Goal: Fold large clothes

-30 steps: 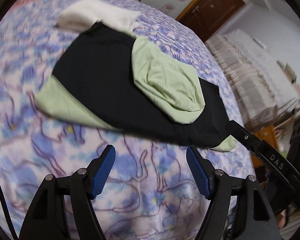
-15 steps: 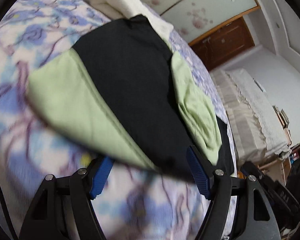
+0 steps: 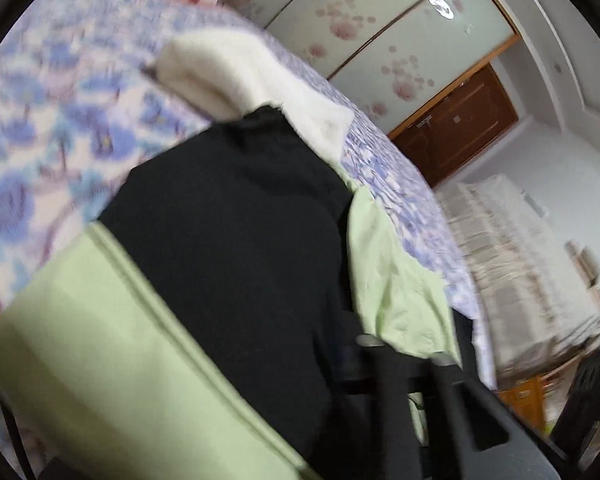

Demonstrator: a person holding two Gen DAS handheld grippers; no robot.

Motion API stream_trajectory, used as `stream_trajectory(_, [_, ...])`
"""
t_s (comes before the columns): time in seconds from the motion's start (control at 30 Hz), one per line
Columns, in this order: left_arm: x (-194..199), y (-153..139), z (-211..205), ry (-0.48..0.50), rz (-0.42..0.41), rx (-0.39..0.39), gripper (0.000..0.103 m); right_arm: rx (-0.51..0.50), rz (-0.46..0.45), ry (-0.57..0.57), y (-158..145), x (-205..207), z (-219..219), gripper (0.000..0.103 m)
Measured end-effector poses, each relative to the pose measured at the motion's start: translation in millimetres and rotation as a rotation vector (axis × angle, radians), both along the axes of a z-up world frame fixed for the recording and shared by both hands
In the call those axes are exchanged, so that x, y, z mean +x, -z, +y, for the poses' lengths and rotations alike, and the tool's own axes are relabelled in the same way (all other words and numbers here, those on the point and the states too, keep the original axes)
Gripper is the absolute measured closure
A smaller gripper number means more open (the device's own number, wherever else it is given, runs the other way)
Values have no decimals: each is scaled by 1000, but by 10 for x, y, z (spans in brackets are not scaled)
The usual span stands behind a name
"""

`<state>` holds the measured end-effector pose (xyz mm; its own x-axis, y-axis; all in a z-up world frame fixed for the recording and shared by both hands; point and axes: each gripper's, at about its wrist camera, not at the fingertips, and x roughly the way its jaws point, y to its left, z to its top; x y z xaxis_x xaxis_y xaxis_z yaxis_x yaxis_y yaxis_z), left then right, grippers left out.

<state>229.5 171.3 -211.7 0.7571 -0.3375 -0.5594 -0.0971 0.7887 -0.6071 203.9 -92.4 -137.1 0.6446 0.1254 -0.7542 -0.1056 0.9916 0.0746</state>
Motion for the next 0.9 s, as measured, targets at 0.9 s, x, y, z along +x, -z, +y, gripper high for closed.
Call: stream_trajectory(0.9, [-231, -1365, -2547, 382, -323, 567, 94, 280, 198, -37, 32, -75, -1482, 93])
